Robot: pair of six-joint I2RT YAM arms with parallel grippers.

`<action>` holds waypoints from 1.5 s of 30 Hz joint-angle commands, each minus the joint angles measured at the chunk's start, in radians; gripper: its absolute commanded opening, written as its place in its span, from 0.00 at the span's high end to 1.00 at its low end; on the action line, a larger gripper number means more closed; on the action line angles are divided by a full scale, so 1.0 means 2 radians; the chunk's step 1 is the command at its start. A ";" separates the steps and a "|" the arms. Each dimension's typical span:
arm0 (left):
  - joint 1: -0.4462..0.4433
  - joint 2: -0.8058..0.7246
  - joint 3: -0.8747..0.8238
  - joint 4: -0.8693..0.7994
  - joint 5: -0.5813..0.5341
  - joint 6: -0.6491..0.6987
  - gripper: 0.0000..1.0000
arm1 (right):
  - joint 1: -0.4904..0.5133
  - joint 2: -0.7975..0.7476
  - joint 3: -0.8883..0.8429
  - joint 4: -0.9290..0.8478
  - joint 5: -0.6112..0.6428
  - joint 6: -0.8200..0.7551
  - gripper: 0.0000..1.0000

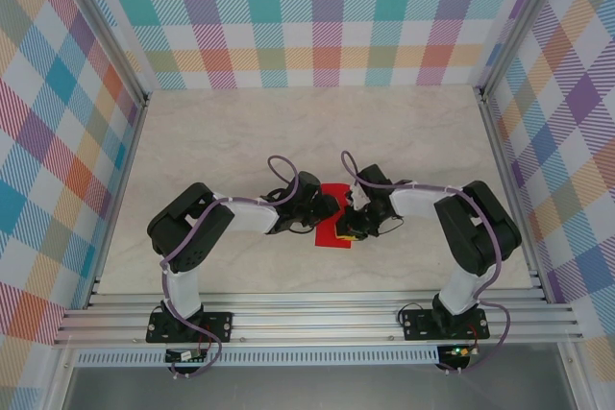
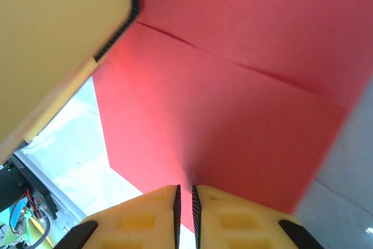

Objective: Fold a paper plane with a square sheet of paper (pick it up from the middle)
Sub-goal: Fold the triangle a second time at the center of the table.

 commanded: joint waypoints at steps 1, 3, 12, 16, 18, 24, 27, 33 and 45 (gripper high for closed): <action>-0.002 0.028 -0.014 -0.036 -0.018 -0.004 0.68 | -0.004 -0.017 -0.026 -0.038 0.015 -0.007 0.83; -0.001 0.030 -0.015 -0.036 -0.017 -0.005 0.68 | -0.005 -0.026 -0.035 -0.038 0.013 -0.007 0.82; -0.001 0.033 -0.015 -0.034 -0.018 -0.006 0.68 | -0.007 -0.042 -0.066 -0.053 0.013 -0.011 0.82; -0.002 0.033 -0.015 -0.034 -0.016 -0.005 0.68 | -0.007 -0.050 -0.080 -0.057 0.020 -0.006 0.82; -0.002 0.033 -0.014 -0.034 -0.016 -0.006 0.68 | -0.008 -0.053 -0.087 -0.057 0.022 -0.002 0.82; -0.002 0.031 -0.014 -0.034 -0.013 -0.005 0.68 | -0.019 -0.082 -0.101 -0.065 0.018 0.002 0.81; -0.002 0.029 -0.014 -0.032 -0.011 -0.004 0.68 | -0.025 -0.103 -0.101 -0.073 0.015 -0.001 0.79; -0.004 0.023 -0.014 -0.017 0.003 -0.002 0.67 | -0.040 -0.133 -0.074 -0.080 0.022 -0.002 0.73; -0.005 -0.019 -0.002 -0.030 0.006 0.013 0.64 | -0.047 -0.068 -0.003 -0.036 0.022 0.005 0.54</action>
